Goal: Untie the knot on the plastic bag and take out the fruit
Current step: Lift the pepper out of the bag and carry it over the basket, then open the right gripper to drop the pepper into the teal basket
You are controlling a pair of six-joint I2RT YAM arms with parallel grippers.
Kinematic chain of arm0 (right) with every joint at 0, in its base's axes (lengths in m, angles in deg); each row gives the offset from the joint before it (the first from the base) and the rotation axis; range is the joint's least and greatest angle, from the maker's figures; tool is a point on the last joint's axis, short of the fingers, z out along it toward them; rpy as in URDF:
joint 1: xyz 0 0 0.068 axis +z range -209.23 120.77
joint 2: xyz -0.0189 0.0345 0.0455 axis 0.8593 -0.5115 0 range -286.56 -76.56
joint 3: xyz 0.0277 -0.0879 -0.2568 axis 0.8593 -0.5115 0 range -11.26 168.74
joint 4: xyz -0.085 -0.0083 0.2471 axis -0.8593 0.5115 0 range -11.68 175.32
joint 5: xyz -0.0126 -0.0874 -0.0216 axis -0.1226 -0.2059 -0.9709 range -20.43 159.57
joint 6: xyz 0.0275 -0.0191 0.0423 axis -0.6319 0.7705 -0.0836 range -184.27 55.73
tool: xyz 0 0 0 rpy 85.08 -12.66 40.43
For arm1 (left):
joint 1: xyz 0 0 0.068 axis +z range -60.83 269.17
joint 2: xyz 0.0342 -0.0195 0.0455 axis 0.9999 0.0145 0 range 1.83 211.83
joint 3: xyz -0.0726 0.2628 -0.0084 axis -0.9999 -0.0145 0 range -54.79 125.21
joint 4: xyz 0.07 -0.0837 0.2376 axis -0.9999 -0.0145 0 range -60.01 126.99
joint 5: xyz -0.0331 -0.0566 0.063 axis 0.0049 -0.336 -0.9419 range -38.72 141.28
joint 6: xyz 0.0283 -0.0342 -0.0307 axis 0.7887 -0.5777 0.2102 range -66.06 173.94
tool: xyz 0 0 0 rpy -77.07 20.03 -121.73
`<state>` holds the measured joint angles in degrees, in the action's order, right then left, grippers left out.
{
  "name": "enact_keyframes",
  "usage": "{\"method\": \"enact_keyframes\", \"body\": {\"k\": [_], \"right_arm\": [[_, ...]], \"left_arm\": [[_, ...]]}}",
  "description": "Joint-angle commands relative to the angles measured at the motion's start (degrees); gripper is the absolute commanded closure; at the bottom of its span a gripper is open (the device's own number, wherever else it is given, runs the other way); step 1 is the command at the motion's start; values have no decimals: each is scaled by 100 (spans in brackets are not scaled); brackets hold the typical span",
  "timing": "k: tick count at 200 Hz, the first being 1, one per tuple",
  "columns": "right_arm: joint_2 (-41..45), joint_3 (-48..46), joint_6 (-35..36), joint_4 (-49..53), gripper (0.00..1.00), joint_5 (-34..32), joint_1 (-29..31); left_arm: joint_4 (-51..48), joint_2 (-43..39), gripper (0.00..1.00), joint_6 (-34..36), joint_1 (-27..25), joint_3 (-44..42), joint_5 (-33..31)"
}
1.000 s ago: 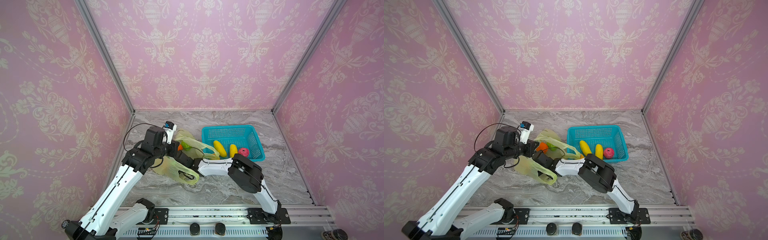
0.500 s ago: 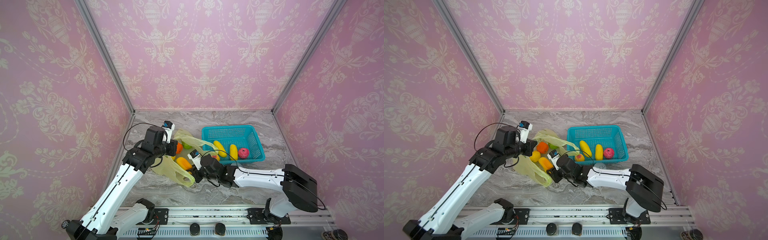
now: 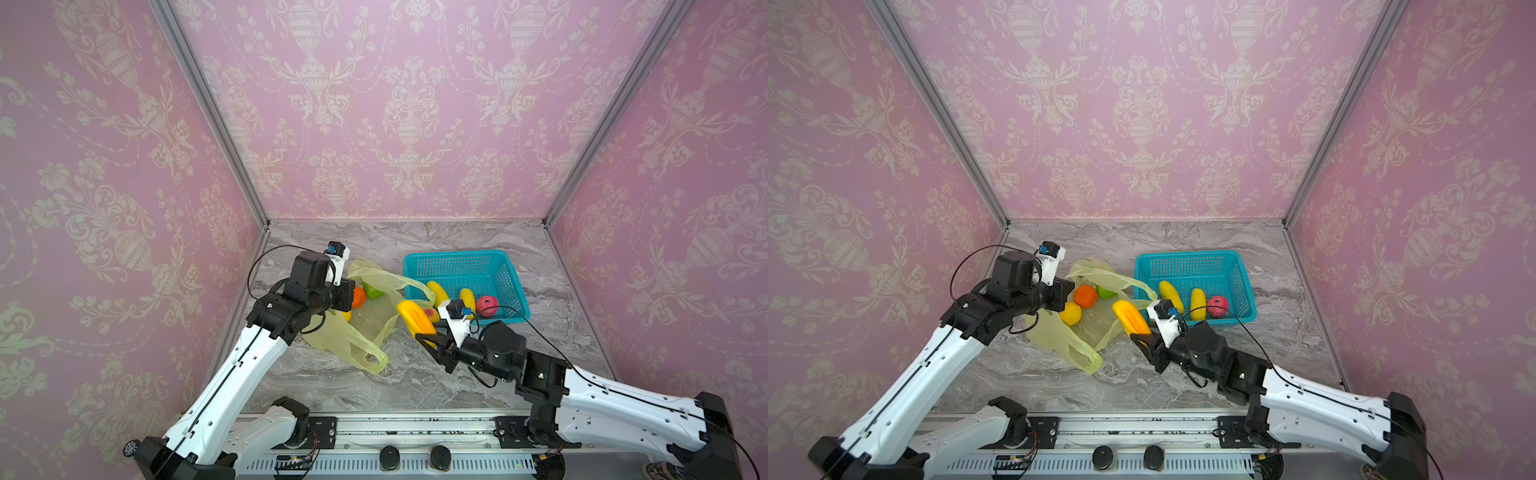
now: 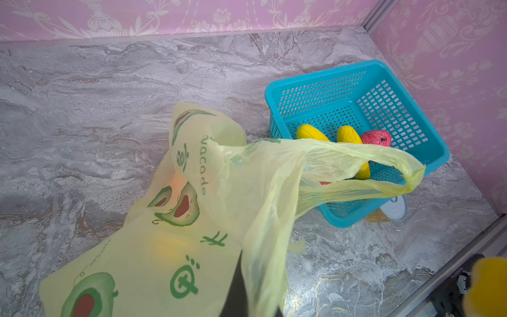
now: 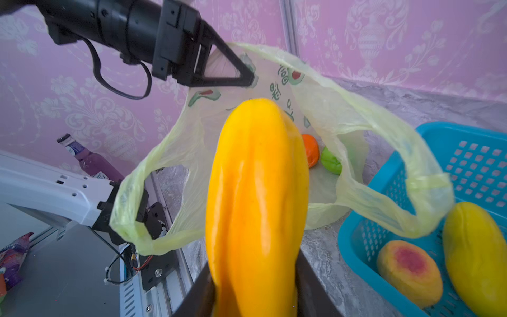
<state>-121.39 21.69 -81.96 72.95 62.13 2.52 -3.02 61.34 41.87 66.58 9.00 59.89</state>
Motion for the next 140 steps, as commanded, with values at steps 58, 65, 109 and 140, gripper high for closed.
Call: {"method": "enact_keyframes", "body": {"k": [58, 65, 109, 140], "right_arm": [[1284, -236, -208, 1866, 85, -2239, -979], [1130, -177, -311, 1996, 86, -2112, -1212], [-185, 139, -568, 2093, 92, -1443, -2227], [-1077, 224, -604, 1662, 94, -783, -2733]], "left_arm": [[-134, 61, 100, -84, 52, 13, -35], [-139, 69, 100, -81, 53, 12, -32], [-139, 58, 100, -84, 61, 19, -16], [-138, 76, 100, -82, 62, 24, -16]]}}
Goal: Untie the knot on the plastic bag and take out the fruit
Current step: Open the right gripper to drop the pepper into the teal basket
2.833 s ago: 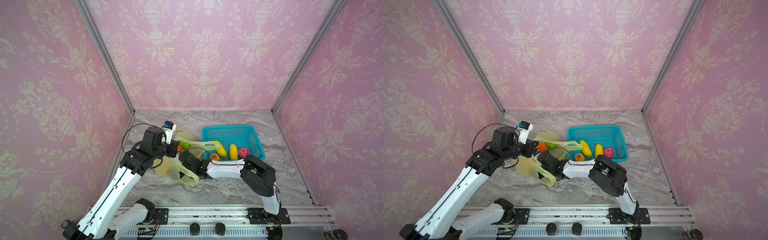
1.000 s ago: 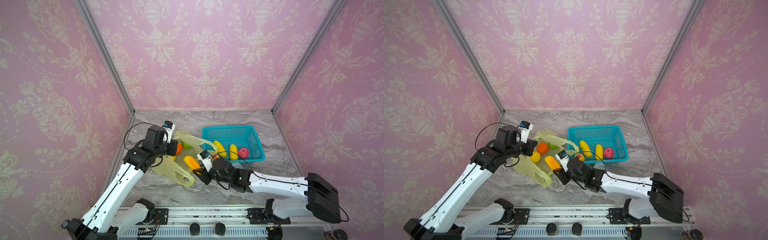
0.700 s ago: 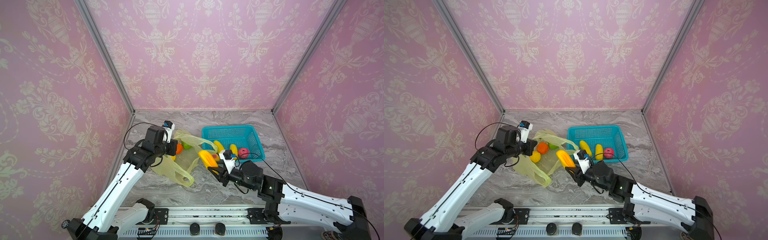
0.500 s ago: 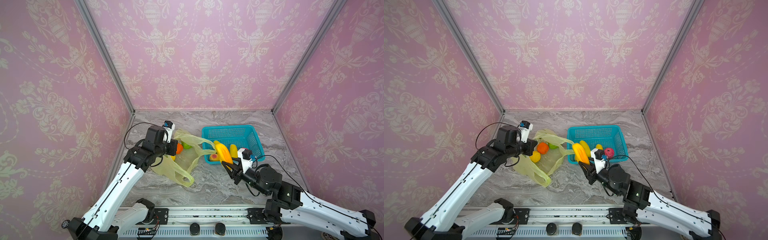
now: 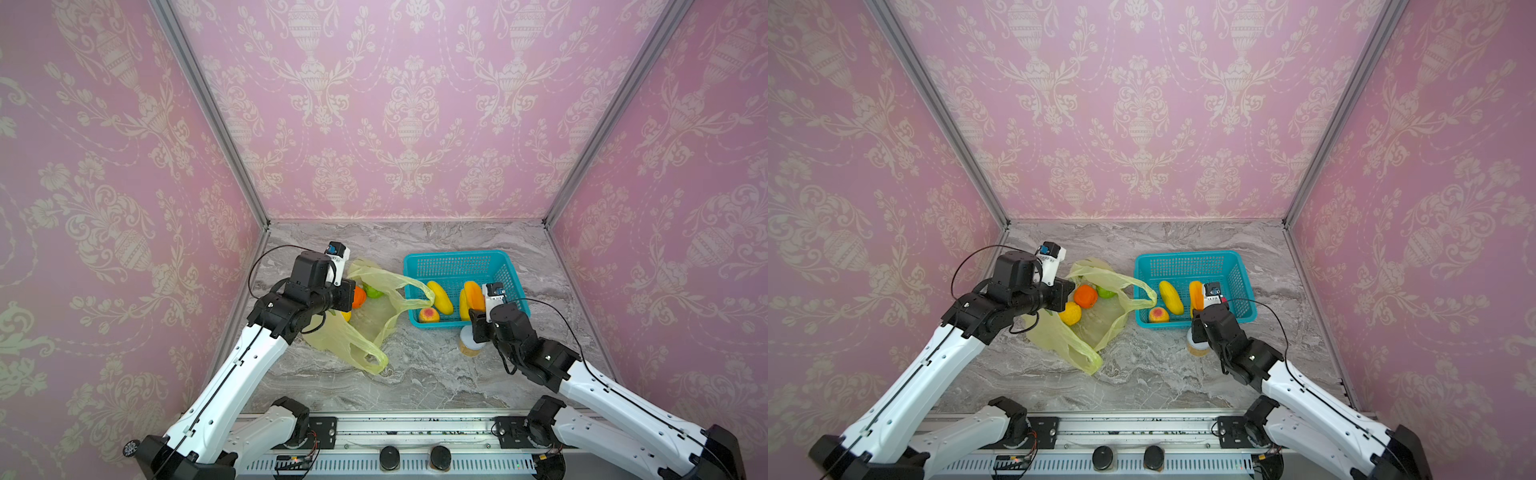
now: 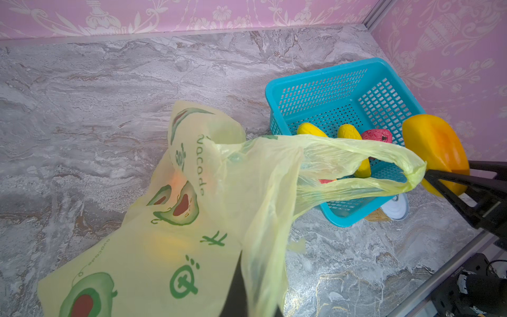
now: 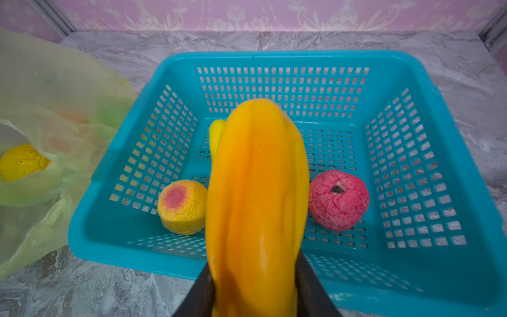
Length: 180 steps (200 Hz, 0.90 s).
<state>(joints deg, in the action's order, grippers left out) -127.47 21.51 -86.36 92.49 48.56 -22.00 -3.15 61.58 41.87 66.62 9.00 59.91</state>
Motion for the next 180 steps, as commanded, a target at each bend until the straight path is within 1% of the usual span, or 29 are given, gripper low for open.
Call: {"method": "enact_keyframes", "body": {"k": [1, 11, 28, 42, 56, 67, 90, 111, 122, 130, 134, 142, 172, 180], "right_arm": [[-492, 240, -164, -301, 94, 595, -297], [-764, 277, -173, -441, 94, 747, -414], [-1241, 340, -165, -649, 93, 783, -557], [-1649, 435, -130, -798, 92, 1037, -734], [-2053, 603, -153, -803, 95, 1210, -877], [-2294, 696, -162, -823, 95, 1269, -941], [-2742, 835, -138, -932, 89, 1468, -998], [-3003, 978, -147, -925, 86, 1521, -1005], [-3045, 1013, -162, -923, 80, 1530, -1008], [-3037, 1021, -167, -927, 69, 1533, -1007], [-3028, 1027, -177, -934, 62, 1531, -1007], [-2998, 1023, -186, -934, 54, 1513, -1005], [-2841, 1018, -208, -919, 37, 1420, -1010], [-2806, 1028, -208, -885, 34, 1384, -1011]], "left_arm": [[-125, 53, 100, -79, 57, 22, -14], [-123, 55, 100, -75, 57, 14, -17], [-118, 55, 100, -69, 58, 11, -12], [-117, 70, 100, -76, 66, 11, -3], [-117, 81, 100, -75, 66, 11, 5], [-117, 82, 100, -74, 66, 11, 5], [-115, 88, 100, -82, 83, 12, 11], [-116, 95, 100, -80, 85, 11, 18], [-117, 105, 100, -84, 84, 11, 34], [-117, 99, 100, -76, 92, 11, 43], [-117, 98, 100, -77, 92, 13, 43], [-121, 96, 100, -79, 88, 13, 50], [-112, 90, 100, -87, 92, 12, 60], [-117, 90, 100, -92, 92, 18, 60]]}}
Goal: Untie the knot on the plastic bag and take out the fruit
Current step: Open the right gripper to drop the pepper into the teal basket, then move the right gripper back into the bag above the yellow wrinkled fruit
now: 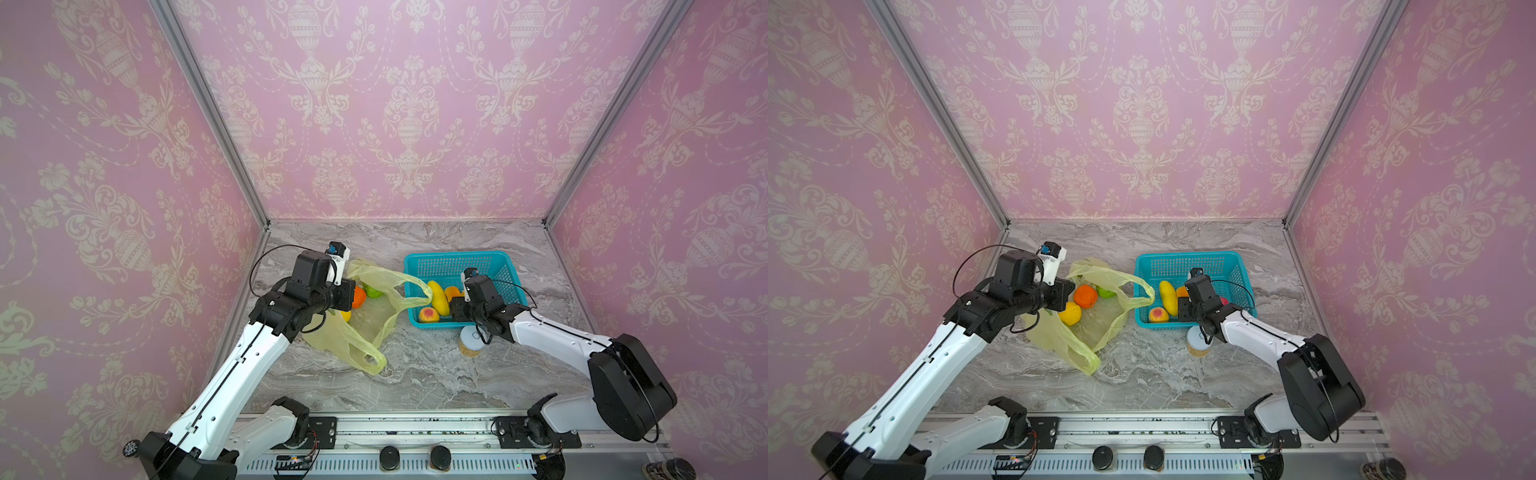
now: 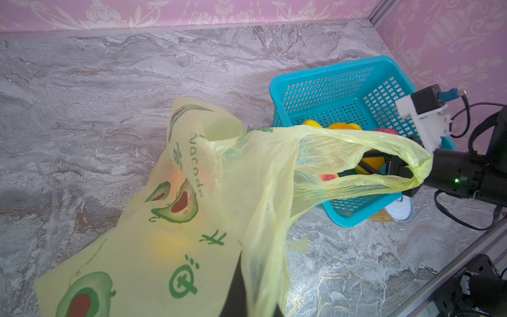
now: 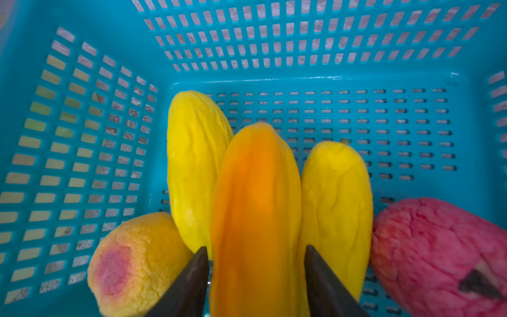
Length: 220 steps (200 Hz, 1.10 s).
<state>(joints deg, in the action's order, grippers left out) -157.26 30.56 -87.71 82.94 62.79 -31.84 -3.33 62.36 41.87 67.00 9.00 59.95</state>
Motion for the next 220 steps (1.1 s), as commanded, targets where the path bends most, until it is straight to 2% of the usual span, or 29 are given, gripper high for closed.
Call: {"method": "enact_keyframes", "body": {"k": [1, 32, 59, 76, 96, 119, 141, 168, 220], "right_arm": [[171, 124, -73, 72, 34, -45, -30], [476, 144, -81, 298, 25, -219, -28], [1293, -2, -29, 411, 25, -215, -2], [2140, -264, 159, 185, 31, 28, 259], [3060, -534, 433, -133, 46, 104, 950], [3465, -724, 683, -583, 54, 265, 1912], [3051, -617, 892, -850, 58, 200, 2666], [1974, -182, 1135, -1088, 59, -113, 3340], [151, 596, 1122, -1231, 62, -502, 3457]], "left_arm": [[-99, 7, 100, -93, 55, 19, 60], [-100, 3, 100, -92, 50, 16, 65], [-99, 5, 100, -92, 54, 16, 82], [-99, 2, 100, -93, 55, 14, 87], [-99, 0, 100, -93, 55, 22, 89], [-99, 11, 100, -86, 55, 14, 83], [-99, 24, 100, -91, 48, 16, 79], [-97, 27, 100, -76, 55, 15, 66], [-73, 11, 100, -79, 64, 11, 197]]}}
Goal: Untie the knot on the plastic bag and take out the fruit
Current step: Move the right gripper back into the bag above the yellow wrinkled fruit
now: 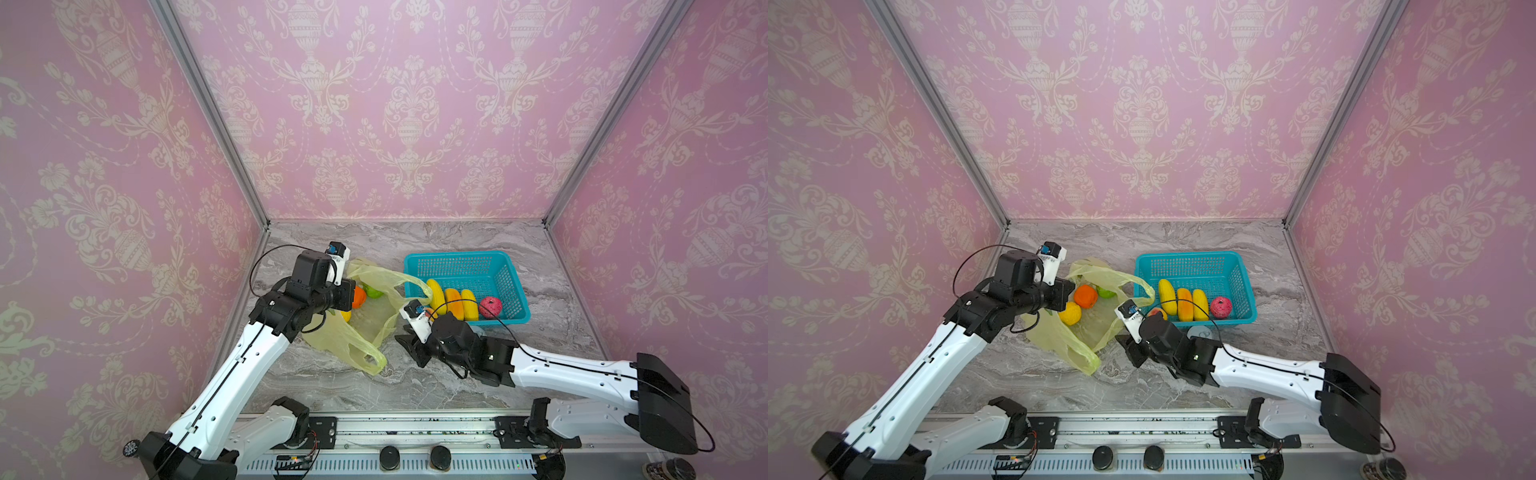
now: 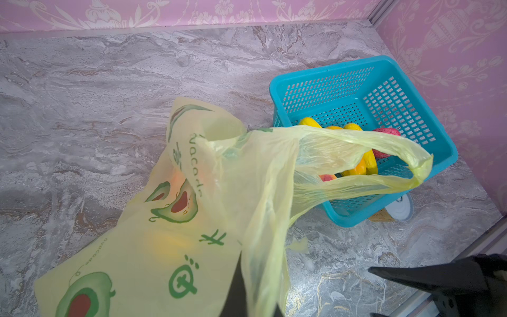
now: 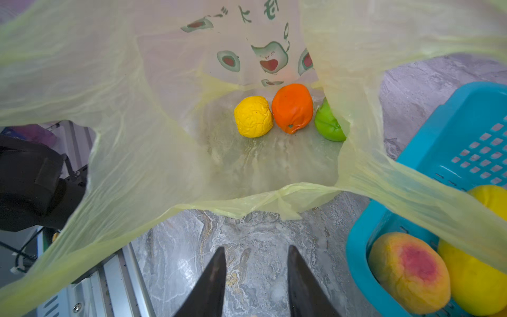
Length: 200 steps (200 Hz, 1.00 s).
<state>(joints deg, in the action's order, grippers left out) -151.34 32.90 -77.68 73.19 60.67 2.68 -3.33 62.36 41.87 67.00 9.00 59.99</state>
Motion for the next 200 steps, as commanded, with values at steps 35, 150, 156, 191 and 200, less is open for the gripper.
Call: {"method": "enact_keyframes", "body": {"k": [35, 150, 156, 191, 200], "right_arm": [[-1283, 892, 153, -244, 63, -292, 5], [-3499, 2790, 404, -70, 55, -1000, -63], [-3565, 2858, 417, -54, 52, -1049, -65], [-3918, 3246, 410, -42, 36, -1198, -85], [-4037, 3390, 379, 43, 31, -1280, -91]], "left_arm": [[-46, -26, 100, -91, 64, 13, 312], [212, -217, 100, -133, 53, -57, 1121], [221, -220, 100, -137, 55, -64, 1145], [226, -226, 100, -141, 59, -63, 1189], [239, -226, 100, -138, 55, -64, 1218]]}}
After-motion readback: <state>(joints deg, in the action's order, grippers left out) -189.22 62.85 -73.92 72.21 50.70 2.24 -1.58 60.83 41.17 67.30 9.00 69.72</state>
